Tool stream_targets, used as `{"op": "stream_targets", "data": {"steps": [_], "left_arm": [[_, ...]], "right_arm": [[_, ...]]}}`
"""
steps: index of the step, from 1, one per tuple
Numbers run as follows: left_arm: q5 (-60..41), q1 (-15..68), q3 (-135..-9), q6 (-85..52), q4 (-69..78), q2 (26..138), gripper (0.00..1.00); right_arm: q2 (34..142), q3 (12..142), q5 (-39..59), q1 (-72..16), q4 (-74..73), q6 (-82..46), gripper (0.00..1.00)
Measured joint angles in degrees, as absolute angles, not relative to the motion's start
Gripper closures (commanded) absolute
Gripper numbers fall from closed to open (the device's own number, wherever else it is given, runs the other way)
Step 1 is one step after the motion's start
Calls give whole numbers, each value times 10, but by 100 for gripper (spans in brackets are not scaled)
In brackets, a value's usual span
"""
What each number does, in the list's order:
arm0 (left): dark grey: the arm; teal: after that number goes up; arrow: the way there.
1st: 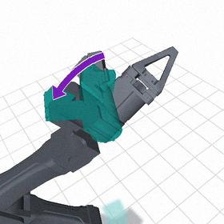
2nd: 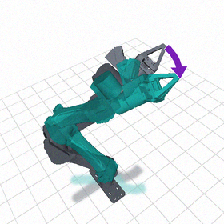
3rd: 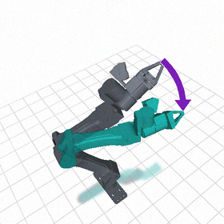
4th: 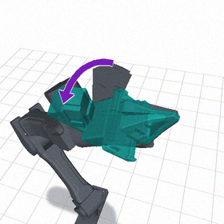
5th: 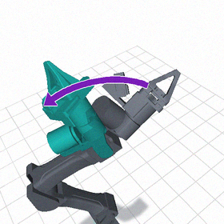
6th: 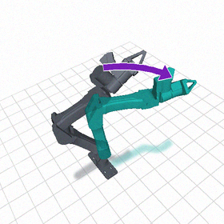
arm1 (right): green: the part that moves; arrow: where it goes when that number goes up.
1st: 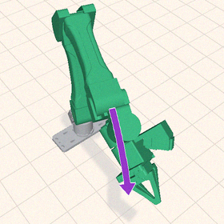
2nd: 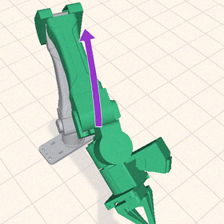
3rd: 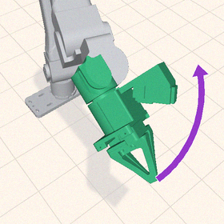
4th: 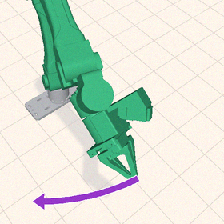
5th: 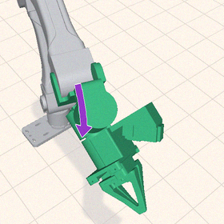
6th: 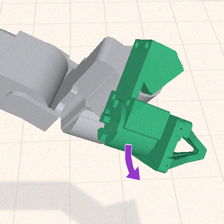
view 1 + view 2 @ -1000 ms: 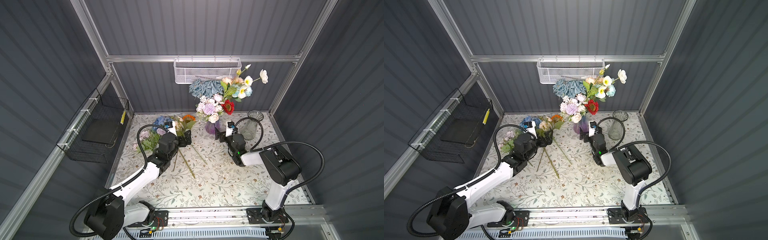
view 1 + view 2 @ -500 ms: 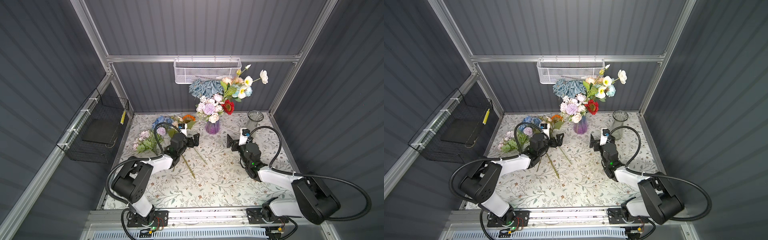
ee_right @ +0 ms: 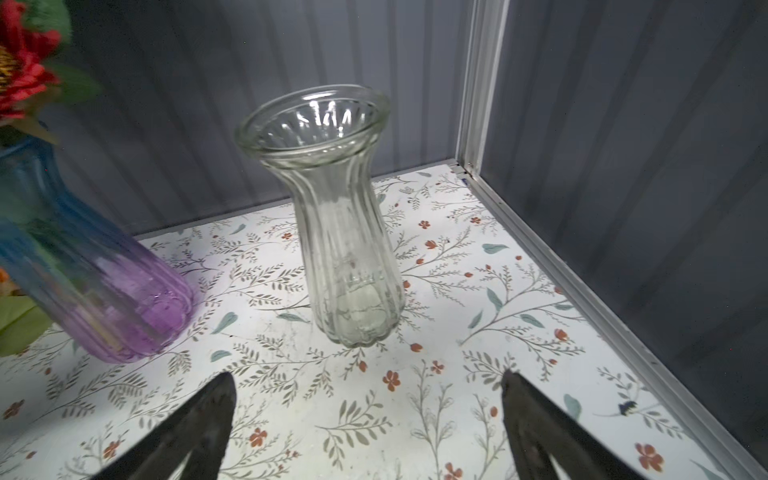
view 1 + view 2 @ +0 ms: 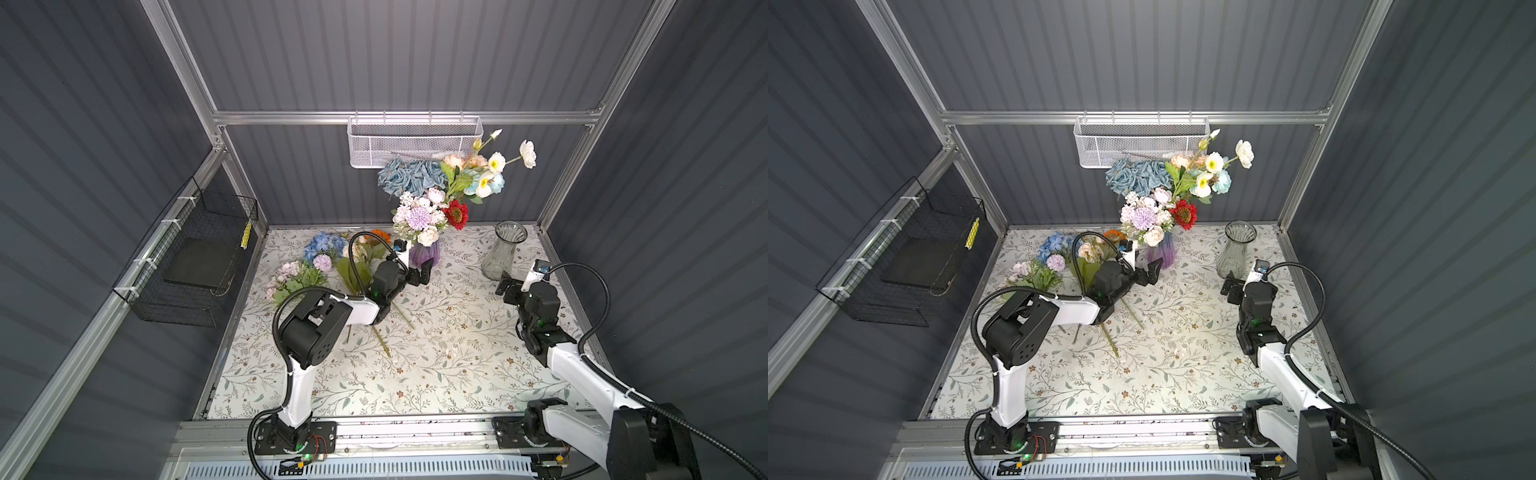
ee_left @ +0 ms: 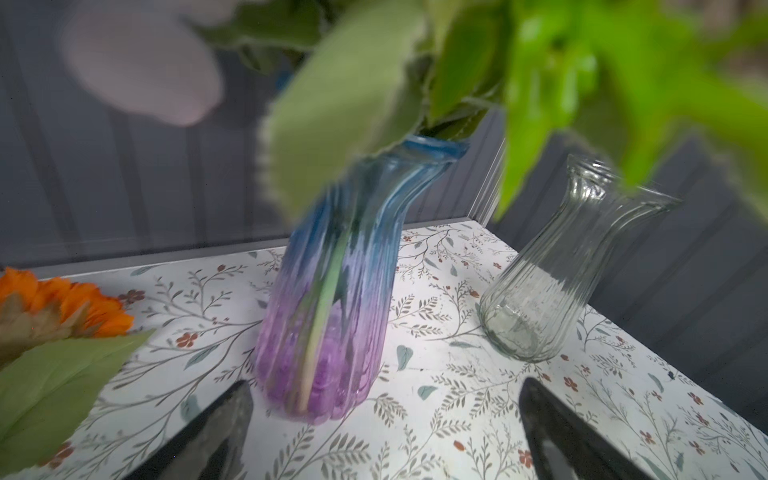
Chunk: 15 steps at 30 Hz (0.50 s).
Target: Arrange the flowers into the vase
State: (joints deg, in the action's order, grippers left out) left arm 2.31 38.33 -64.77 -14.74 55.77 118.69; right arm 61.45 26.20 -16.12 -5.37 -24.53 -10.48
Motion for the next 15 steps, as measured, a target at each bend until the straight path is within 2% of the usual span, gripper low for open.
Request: {"op": "stream_targets", "data": {"steps": [10,15], "left_arm": [[69,386,-827,-145,579,1331,0],[100,386,-898,-134,577,1365,0]], "right_arm": [[611,262,-102,-40,-246,-116,1],[605,263,-87,-39,-246,-115,1]]}}
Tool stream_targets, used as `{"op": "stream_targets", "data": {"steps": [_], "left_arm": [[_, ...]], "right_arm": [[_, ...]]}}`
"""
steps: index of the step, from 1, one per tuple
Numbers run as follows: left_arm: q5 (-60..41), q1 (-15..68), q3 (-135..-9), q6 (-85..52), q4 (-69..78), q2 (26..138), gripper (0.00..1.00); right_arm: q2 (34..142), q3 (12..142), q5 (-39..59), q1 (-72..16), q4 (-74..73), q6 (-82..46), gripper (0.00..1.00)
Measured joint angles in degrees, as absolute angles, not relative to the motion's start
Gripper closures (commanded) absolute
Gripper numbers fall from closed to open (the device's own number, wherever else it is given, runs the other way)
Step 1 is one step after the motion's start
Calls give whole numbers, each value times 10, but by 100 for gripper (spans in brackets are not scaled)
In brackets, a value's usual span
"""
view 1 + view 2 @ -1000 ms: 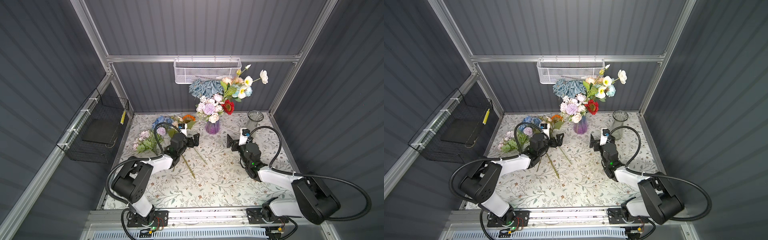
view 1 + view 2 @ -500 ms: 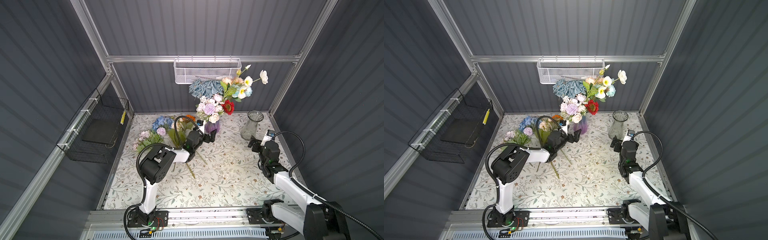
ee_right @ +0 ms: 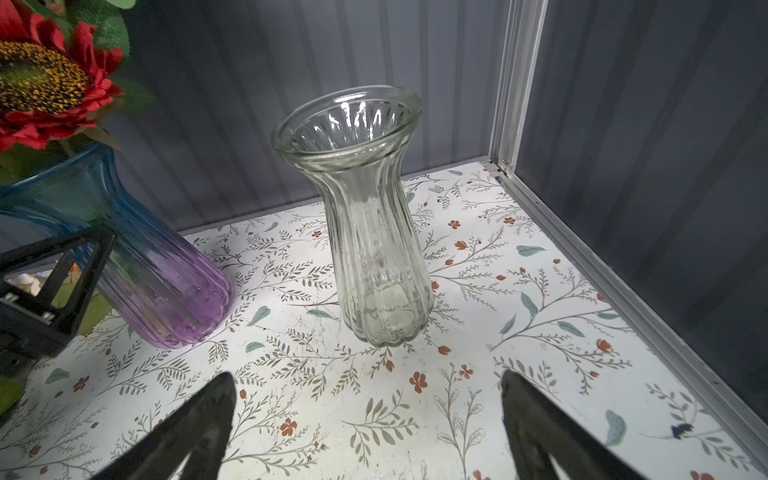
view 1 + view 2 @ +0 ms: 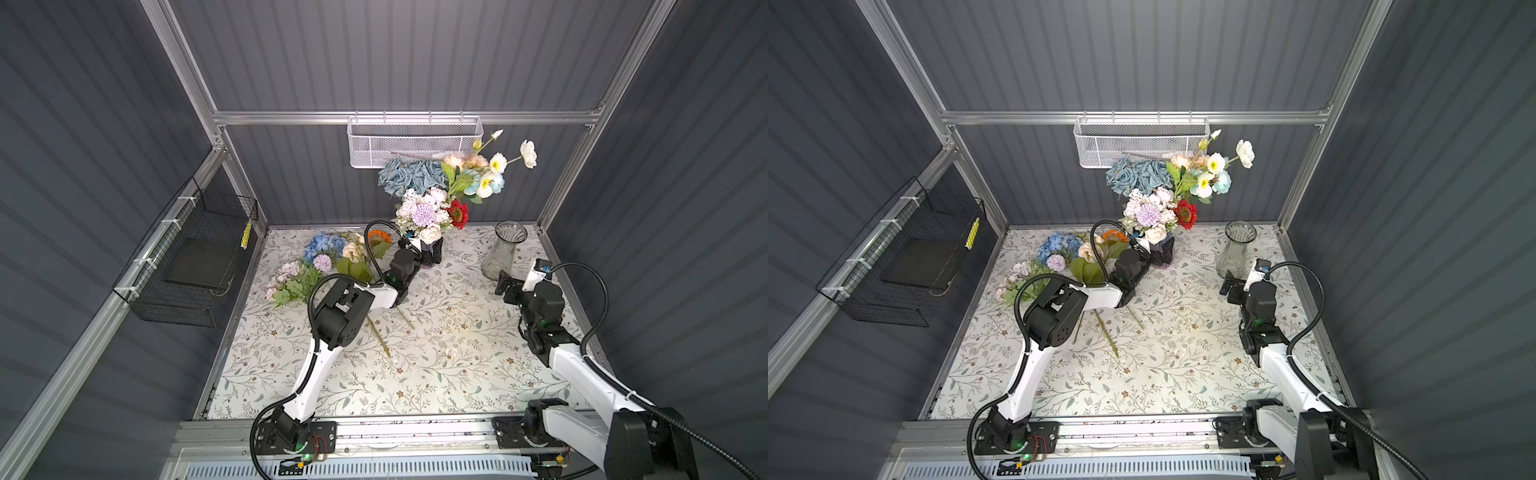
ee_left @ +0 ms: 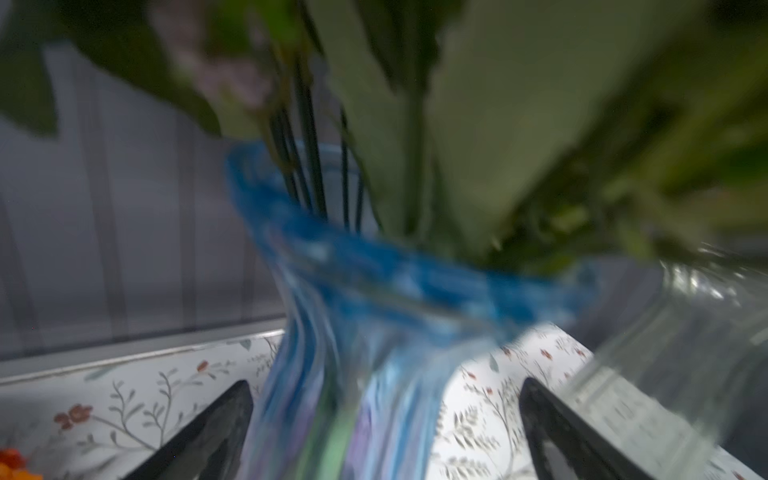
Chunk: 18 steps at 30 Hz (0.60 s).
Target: Arrange the flowers into the vase
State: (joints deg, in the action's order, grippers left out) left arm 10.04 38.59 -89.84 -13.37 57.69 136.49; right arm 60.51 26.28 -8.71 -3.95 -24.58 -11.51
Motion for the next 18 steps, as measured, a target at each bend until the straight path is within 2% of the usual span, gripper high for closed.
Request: {"op": "stream_targets", "data": {"steps": [4,11,18], "left_arm": [[126,386,-933,-116,576,1381,2],[140,386,-966,-94,574,1407,24],[136,386,-967,-89,575,1412,27]], "right_arm": [[605,264,-79,-39,-246,-115,1],[605,279,-71,-39,-248,-114,1],[604,281,-67,-39,-250,-114,1]]}}
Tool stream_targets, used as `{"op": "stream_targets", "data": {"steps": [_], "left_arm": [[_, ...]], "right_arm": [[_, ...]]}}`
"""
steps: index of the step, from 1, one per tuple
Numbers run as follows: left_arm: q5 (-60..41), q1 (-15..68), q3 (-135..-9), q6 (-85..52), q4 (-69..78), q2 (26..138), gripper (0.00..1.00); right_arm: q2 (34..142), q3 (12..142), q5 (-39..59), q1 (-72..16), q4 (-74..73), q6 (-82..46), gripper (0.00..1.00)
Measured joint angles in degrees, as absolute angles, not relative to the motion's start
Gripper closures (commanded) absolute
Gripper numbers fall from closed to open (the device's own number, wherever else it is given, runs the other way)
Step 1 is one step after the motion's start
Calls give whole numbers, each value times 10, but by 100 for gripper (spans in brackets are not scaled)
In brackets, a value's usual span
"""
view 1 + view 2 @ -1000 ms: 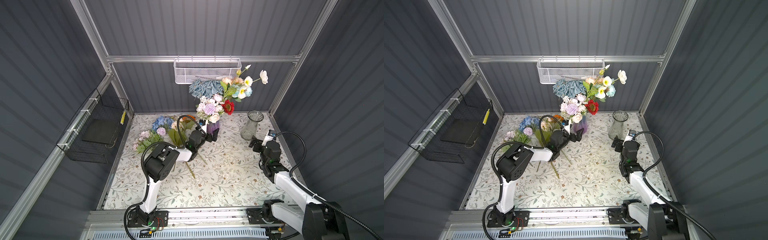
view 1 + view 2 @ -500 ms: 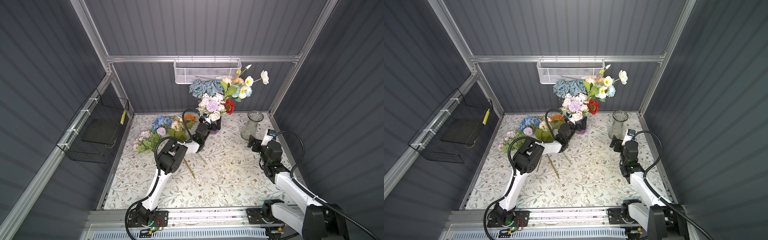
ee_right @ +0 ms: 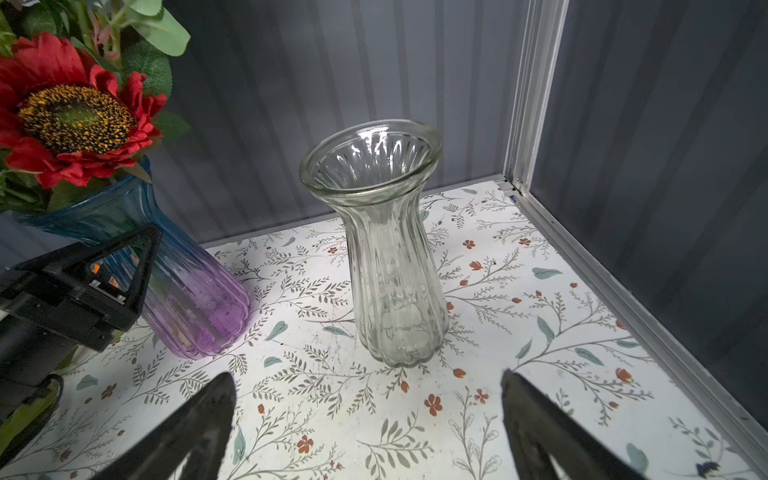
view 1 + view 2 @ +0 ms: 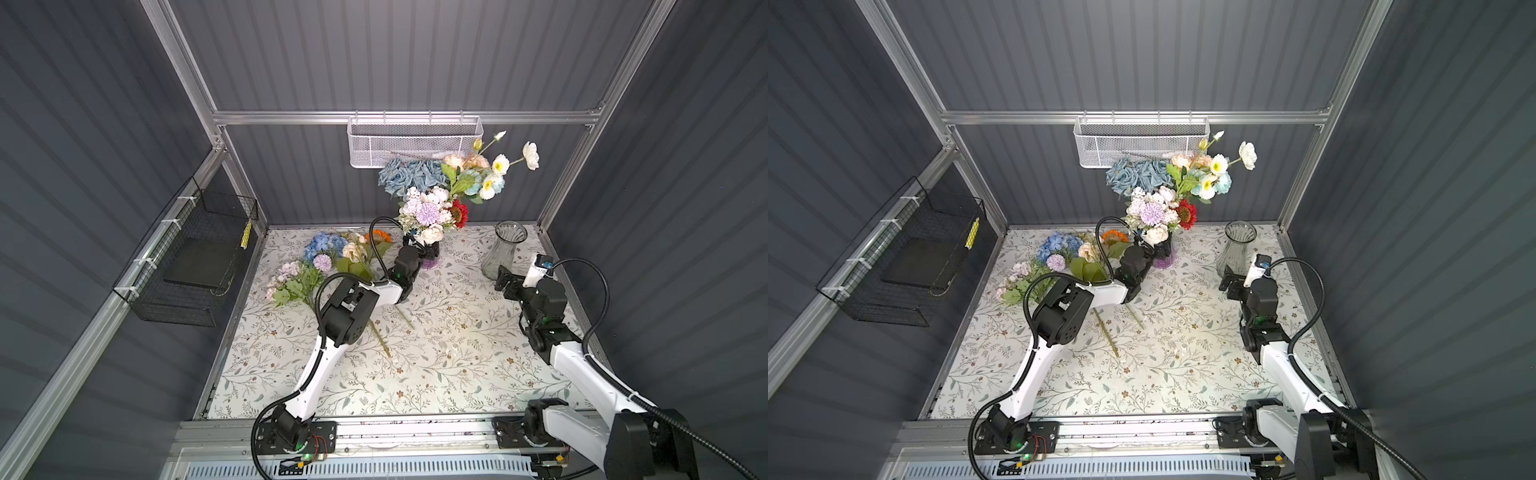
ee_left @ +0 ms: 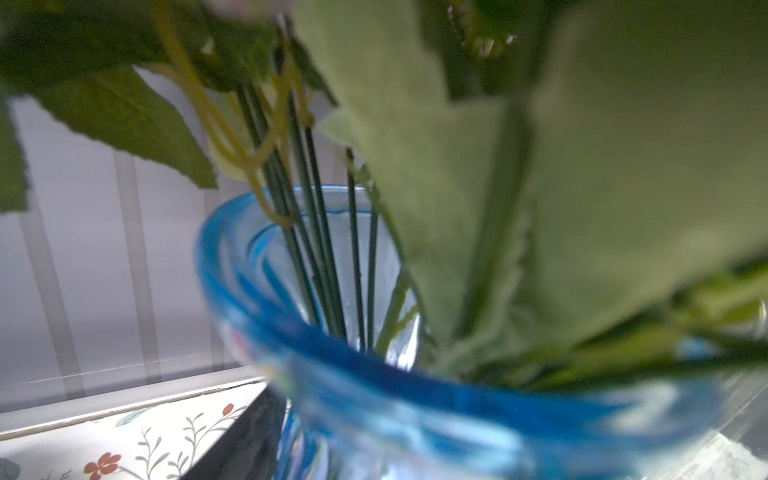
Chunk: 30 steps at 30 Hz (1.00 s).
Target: Arrange the flowers into the vase
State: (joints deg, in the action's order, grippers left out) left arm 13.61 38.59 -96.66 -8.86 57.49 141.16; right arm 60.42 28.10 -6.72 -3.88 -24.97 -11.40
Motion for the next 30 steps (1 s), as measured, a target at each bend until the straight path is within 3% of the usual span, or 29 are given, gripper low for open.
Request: {"op": "stream_targets", "data": {"steps": [12,20,30], "left_arm": [[133,401,-940,-86,582,1393,28],[132,424,-933,-80,573,1393,0],[131,426,-878,-79,566,1362,0]], "right_arm": [[605,281,-63,-39,-257,-118,1],[607,281,-63,-38,-259,-118,1],[654,281,-61,-28,-290,-117,1]]}}
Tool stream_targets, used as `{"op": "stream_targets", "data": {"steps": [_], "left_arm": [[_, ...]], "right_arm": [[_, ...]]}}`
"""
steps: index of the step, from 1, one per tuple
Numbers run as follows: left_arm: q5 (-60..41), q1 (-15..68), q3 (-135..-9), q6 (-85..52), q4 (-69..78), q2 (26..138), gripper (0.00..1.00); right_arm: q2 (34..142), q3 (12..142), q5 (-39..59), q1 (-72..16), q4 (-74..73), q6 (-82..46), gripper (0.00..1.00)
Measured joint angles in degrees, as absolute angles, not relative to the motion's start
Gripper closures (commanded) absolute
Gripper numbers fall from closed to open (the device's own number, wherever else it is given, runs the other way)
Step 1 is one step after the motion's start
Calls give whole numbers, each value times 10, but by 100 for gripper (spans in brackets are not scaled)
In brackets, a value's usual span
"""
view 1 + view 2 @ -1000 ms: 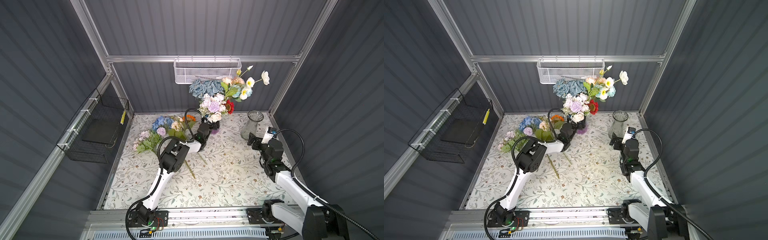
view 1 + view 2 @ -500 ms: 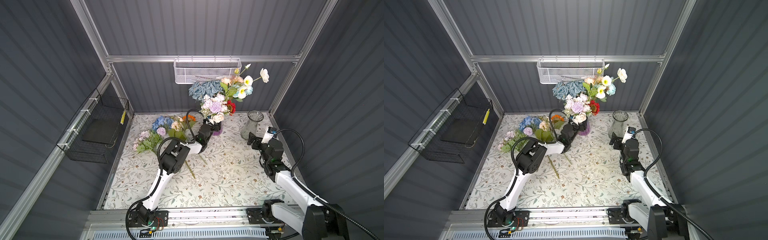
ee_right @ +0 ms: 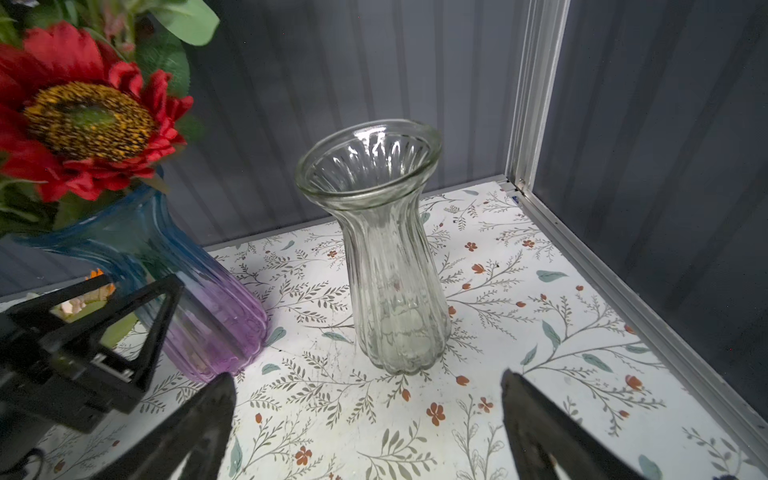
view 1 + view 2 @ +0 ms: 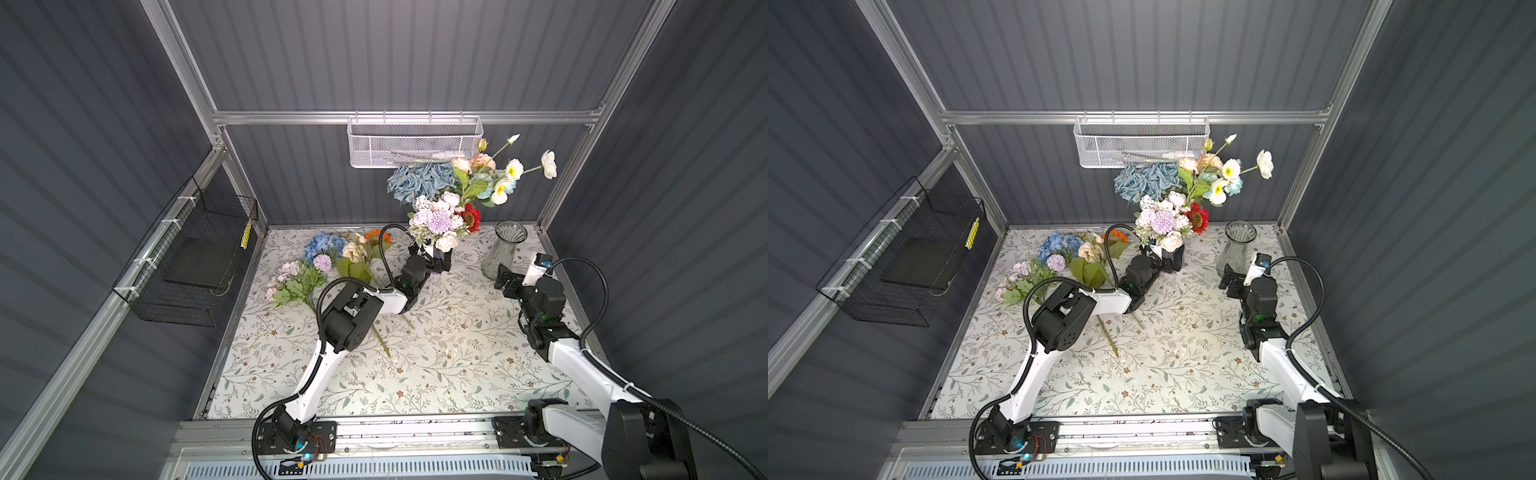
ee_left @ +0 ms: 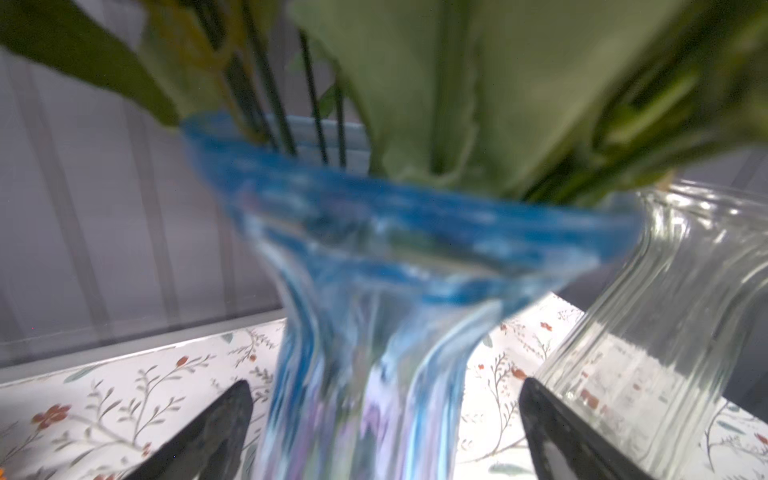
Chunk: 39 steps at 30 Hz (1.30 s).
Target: Arrange the flowers into the vase
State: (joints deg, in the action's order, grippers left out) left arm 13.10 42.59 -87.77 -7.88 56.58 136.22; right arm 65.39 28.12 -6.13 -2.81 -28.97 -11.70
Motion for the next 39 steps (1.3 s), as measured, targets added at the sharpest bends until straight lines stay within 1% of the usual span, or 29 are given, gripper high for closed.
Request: {"op": "stream_targets", "data": {"steps": [6,14,21,25,31,35,37,39], "left_arm": [[133,426,-766,-79,569,1284,0],[122,416,-597,-113,561,1167,0],[116,396,-539,-149,518,1071,0],[101,371,-514,-191,495,1037,0],[87,322,-462,-243,471,1006,0],[94,319,-456,-246,449,982,0],[97,319,-456,-246,446,968,0],[100,319,-456,-246,445,958,0]], "right_arm": [[758,311,-60,-15,-310,-105,1],[872,392,-53,-11,-387,-62,1],[949,441,-51,-11,-448,-29,1],[991,455,-46,-11,-482,-12,2],[1039,462,-38,-11,-543,8,10],[1060,467,-38,-10,-571,14,16],[1066,469,-38,-8,-583,14,22],[1070,469,-41,-7,-597,13,30]]}}
